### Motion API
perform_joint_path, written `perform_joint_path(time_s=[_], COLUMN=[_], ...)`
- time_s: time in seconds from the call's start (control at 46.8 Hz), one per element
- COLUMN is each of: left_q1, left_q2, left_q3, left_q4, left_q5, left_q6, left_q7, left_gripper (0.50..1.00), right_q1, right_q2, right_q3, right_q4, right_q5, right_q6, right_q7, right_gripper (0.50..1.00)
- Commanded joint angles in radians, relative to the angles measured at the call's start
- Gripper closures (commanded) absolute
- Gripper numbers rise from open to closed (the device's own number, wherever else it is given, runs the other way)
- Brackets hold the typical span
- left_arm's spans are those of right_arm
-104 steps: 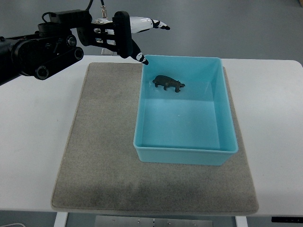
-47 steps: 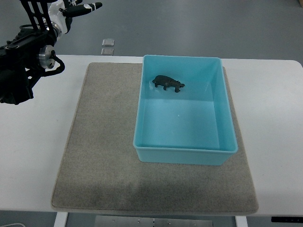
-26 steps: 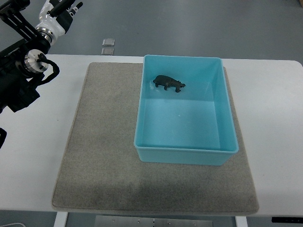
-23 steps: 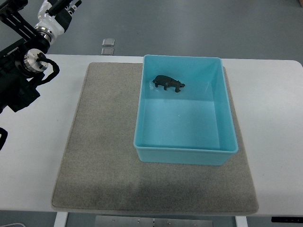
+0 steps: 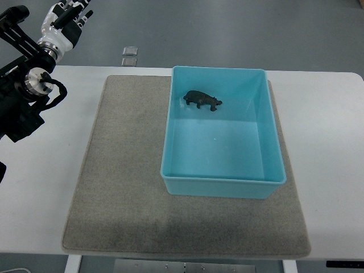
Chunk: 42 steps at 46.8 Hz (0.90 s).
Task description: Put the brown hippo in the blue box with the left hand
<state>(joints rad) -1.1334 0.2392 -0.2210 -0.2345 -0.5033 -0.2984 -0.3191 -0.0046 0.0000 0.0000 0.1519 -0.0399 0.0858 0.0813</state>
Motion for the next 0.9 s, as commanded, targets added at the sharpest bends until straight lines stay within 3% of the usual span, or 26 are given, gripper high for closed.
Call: perform_joint_path(time_s=[0.0,0.877], left_q1=[0.001,0.003], left_q2=[-0.003,0.012], left_q3=[0.000,-0.046], left_q4=[-0.005,-0.005], left_q5=[0.000,0.005], left_q6=[-0.001,-0.002], left_q7=[0.000,0.000], left_gripper=[0.504,0.506], right_q1=[0.000,0.000], right_q2=[0.000,0.000], right_q3=[0.000,0.005], right_q4=[0.000,0.017], right_q5=[0.000,-0.005], right_q6=[0.000,0.015], right_q7=[0.000,0.012], right_gripper=[0.564,0.564])
